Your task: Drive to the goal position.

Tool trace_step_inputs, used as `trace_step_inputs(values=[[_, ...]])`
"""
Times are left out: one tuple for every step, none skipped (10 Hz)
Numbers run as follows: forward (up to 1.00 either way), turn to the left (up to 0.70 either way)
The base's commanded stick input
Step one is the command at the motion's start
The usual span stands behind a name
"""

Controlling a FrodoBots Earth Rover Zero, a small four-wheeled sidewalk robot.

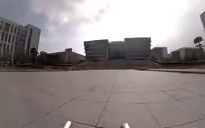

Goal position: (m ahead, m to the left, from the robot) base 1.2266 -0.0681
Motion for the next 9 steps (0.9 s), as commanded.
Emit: trace_step_inputs(values=[[0.67, 0.0], [0.67, 0.0], [0.66, 0.0], [0.66, 0.0], [0.65, 0.0], [0.63, 0.0], [0.62, 0.0], [0.6, 0.0], [0.48, 0.0]])
